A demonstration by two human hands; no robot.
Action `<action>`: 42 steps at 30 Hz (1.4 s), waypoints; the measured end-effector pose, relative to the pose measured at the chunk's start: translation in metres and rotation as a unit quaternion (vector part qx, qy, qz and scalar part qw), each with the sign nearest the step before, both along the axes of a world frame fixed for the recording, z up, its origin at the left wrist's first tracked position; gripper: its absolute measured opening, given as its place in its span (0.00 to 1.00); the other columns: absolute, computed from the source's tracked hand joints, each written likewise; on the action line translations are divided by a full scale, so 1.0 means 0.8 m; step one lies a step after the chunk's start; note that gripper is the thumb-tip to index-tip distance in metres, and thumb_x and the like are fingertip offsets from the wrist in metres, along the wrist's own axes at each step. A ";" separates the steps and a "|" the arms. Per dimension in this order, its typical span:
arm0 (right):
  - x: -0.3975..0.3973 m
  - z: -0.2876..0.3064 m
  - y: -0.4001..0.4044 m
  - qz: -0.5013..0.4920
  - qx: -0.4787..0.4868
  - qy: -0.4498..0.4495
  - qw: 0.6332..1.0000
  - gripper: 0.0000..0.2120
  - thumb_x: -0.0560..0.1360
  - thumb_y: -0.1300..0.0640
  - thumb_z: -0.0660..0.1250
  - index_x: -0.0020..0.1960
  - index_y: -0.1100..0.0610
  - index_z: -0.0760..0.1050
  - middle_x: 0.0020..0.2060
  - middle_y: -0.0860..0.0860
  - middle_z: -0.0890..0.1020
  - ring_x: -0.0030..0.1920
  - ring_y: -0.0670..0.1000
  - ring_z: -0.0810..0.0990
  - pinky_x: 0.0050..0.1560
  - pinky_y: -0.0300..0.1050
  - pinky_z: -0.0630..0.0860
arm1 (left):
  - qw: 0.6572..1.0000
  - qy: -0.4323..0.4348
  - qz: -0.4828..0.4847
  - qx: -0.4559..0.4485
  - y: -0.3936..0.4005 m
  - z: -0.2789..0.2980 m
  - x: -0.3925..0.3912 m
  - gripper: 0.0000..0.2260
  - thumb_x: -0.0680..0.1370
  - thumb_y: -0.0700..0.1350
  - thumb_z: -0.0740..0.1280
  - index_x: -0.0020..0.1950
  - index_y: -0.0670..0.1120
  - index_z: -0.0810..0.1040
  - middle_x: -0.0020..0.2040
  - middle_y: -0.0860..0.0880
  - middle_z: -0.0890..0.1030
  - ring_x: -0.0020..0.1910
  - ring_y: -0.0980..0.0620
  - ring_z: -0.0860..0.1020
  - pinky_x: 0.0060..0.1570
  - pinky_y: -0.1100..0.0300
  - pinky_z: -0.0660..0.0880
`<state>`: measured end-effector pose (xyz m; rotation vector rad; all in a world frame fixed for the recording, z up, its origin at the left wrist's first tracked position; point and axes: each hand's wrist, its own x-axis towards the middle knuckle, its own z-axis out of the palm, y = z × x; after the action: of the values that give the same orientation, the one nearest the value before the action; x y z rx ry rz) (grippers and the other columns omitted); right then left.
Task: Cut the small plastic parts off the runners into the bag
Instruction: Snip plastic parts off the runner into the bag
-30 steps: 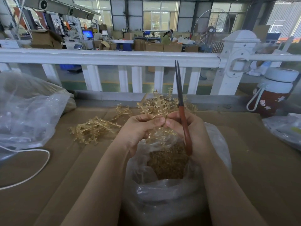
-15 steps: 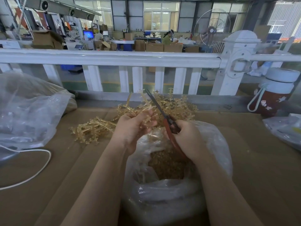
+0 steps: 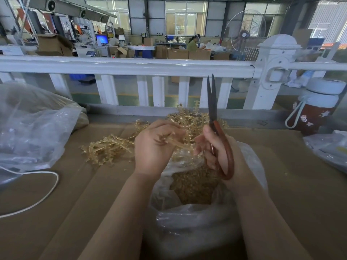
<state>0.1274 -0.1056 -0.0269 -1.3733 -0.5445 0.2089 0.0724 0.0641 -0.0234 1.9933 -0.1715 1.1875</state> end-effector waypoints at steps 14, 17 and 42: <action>-0.001 0.006 0.003 -0.011 -0.003 0.036 0.999 0.04 0.75 0.64 0.73 0.43 0.60 0.79 0.30 0.50 0.83 0.24 0.40 0.77 0.26 0.27 0.70 | 0.844 0.372 -0.347 -0.172 0.028 0.031 -0.020 0.51 0.56 0.70 0.78 0.75 0.56 0.65 0.74 0.54 0.71 0.72 0.55 0.70 0.69 0.54 0.69; -0.004 0.008 0.006 0.017 0.014 0.010 1.000 0.04 0.74 0.64 0.73 0.42 0.59 0.80 0.33 0.52 0.84 0.25 0.40 0.78 0.28 0.27 0.71 | 0.857 0.362 -0.311 -0.193 0.019 0.035 -0.021 0.51 0.58 0.78 0.69 0.76 0.58 0.65 0.74 0.57 0.70 0.72 0.58 0.69 0.70 0.54 0.63; 0.002 0.001 0.009 -0.041 -0.041 0.009 0.998 0.06 0.74 0.57 0.76 0.40 0.53 0.82 0.26 0.48 0.76 0.23 0.42 0.70 0.24 0.32 0.66 | 0.871 0.356 -0.226 -0.251 0.000 0.026 -0.008 0.14 0.62 0.48 0.78 0.44 0.44 0.86 0.41 0.45 0.86 0.38 0.53 0.82 0.43 0.63 0.81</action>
<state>0.1288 -0.0981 -0.0262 -1.4694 -0.4685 0.1792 0.0657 0.0644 -0.0025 1.6599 0.0492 0.1251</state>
